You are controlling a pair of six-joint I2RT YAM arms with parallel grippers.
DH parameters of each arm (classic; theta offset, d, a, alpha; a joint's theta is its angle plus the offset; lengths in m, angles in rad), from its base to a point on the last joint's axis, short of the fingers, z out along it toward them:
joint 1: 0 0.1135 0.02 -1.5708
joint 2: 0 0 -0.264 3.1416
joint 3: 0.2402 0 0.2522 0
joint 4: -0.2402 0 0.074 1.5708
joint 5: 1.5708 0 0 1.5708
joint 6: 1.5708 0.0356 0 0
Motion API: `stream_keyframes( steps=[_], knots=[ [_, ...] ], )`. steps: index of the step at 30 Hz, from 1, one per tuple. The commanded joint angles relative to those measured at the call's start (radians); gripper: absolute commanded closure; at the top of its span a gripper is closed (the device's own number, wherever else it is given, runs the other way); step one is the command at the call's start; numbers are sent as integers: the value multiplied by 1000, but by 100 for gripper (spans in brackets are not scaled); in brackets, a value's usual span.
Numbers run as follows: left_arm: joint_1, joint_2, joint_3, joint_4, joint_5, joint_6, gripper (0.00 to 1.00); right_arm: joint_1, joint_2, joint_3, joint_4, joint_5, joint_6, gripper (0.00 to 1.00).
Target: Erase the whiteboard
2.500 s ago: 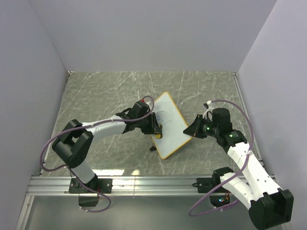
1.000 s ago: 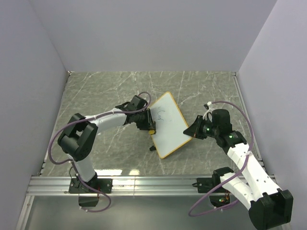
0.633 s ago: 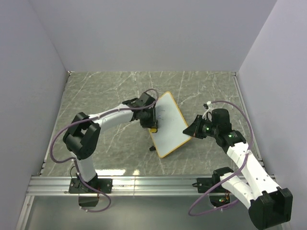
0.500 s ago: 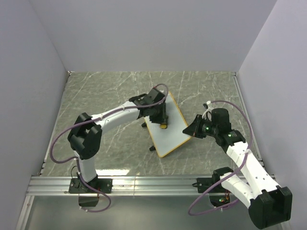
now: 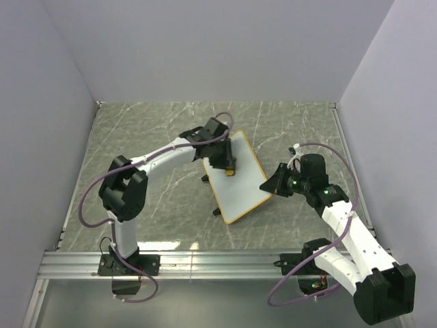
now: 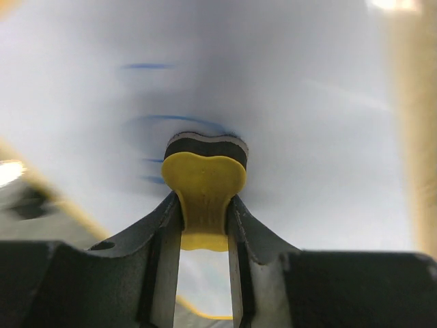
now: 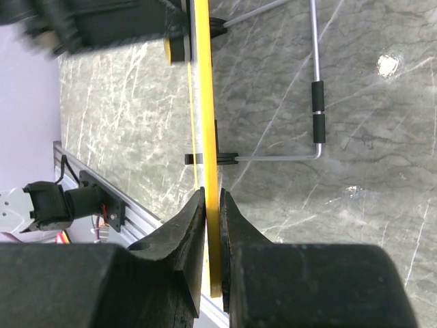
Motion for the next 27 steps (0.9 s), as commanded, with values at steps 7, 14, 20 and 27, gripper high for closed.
stream_keyframes(
  steps=[7,14,20,27],
  knots=[
    [134,-9,-212,28,-38,58,100,1,-4,17,-76,75,-42,100],
    [100,-42,-59,-39,-45,78,100,1,19,16,-56,64,-42,100],
    [16,21,181,-104,24,97,100,3,33,13,-41,59,-42,100],
    [-4,44,193,-55,107,52,100,3,39,16,-38,62,-43,100]
  ],
)
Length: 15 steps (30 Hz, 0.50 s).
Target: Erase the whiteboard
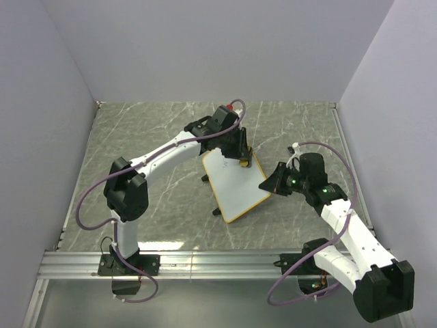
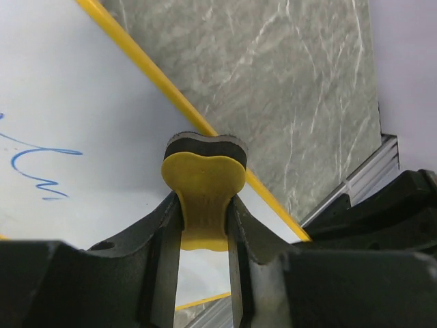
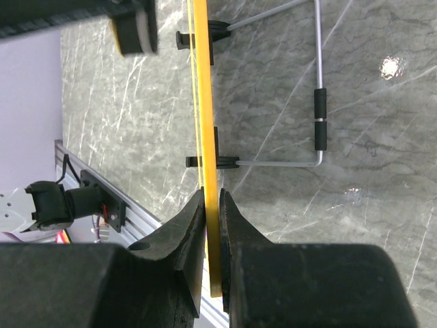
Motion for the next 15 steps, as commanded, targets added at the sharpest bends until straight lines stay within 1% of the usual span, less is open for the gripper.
stream_keyframes(
  steps=[1,3,5,7,10,12,15],
  knots=[
    [30,23,-43,10,49,-15,100,0,13,14,-67,75,-40,100],
    [58,17,-89,36,69,-26,100,0,13,16,-70,75,-42,100],
    [81,6,-167,82,87,-35,99,2,9,14,-69,76,-40,100],
    [122,-2,-236,105,100,-43,100,2,7,10,-70,78,-40,100],
    [179,-2,-301,129,103,-34,100,2,1,10,-72,76,-40,100],
    [217,0,-324,132,103,-21,100,2,-1,10,-72,75,-38,100],
    [239,24,-329,114,80,3,100,0,7,10,-72,71,-37,100]
  ],
)
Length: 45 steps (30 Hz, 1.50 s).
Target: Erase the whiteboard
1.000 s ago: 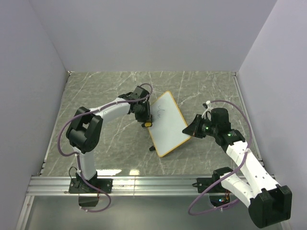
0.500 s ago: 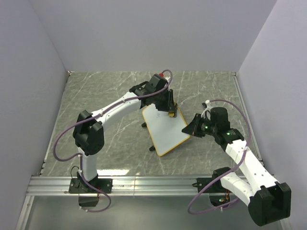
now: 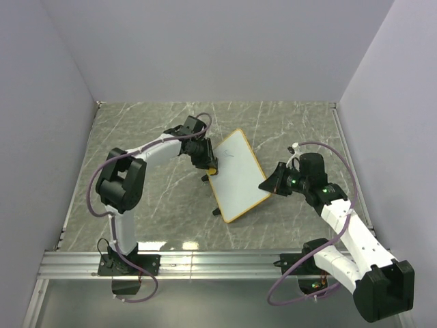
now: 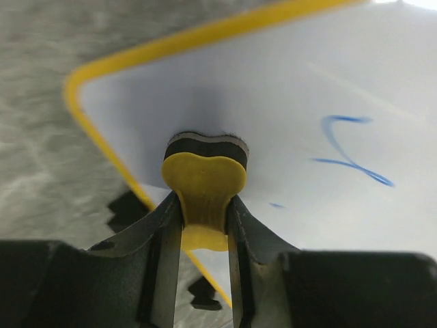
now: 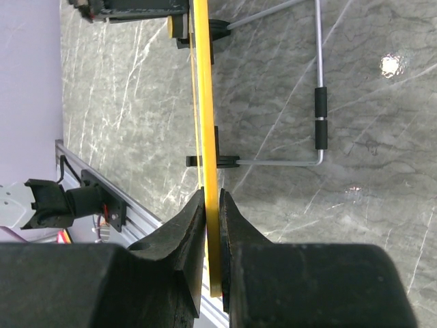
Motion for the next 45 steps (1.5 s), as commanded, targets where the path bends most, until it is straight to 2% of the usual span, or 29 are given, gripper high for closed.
stream_keyframes(
  steps=[1,7,12,15,21,26,33,36,40,45],
  knots=[
    [6,12,10,7,-23,41,100,1,9,11,-68,70,-43,100],
    [-22,9,140,-64,-38,69,100,0,26,13,-59,63,-43,100],
    [-100,46,311,-136,-50,61,100,1,38,10,-51,58,-43,100],
    [-155,60,342,-116,-35,34,100,1,43,10,-48,58,-43,100],
    [-157,80,320,-97,-43,30,100,1,46,14,-53,66,-46,100],
    [-48,74,205,-42,-18,10,100,3,37,16,-61,75,-48,100],
    [49,123,178,-68,-55,72,100,3,29,11,-71,83,-46,100],
    [47,126,196,-78,-67,81,100,3,29,13,-73,86,-48,100],
    [-9,98,248,-94,-93,86,100,1,33,10,-71,89,-48,100],
    [-92,110,386,-105,-79,69,100,3,46,10,-65,87,-48,100]
  ],
)
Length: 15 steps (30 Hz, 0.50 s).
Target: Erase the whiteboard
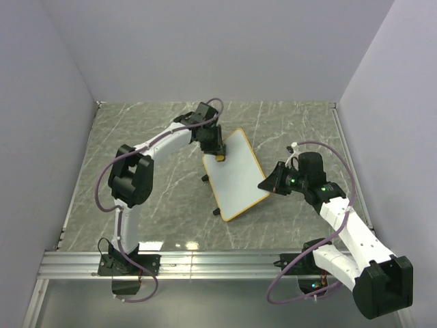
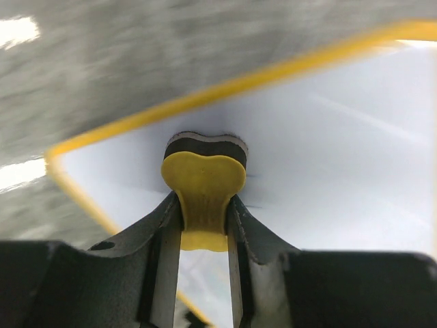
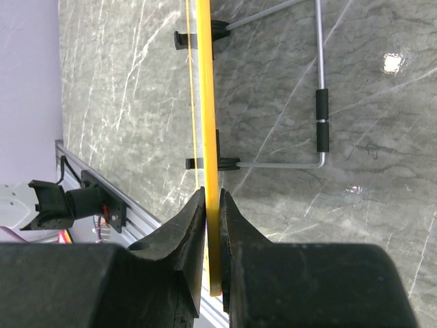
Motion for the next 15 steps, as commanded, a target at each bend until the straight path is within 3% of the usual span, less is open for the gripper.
stream_keyframes(
  steps=[1,7,10,15],
  knots=[
    [-95,-12,126,27,33,-11,100,3,19,13,-84,91,-48,100],
    [-120,63,263,-25,53,-14,100,3,21,19,-87,96,-48,100],
    [-104,57,213,1,47,-13,100,1,16,19,-89,100,-48,100],
    [-16,19,6,93,77,-31,100,0,-4,13,-101,106,-47,100]
  ],
)
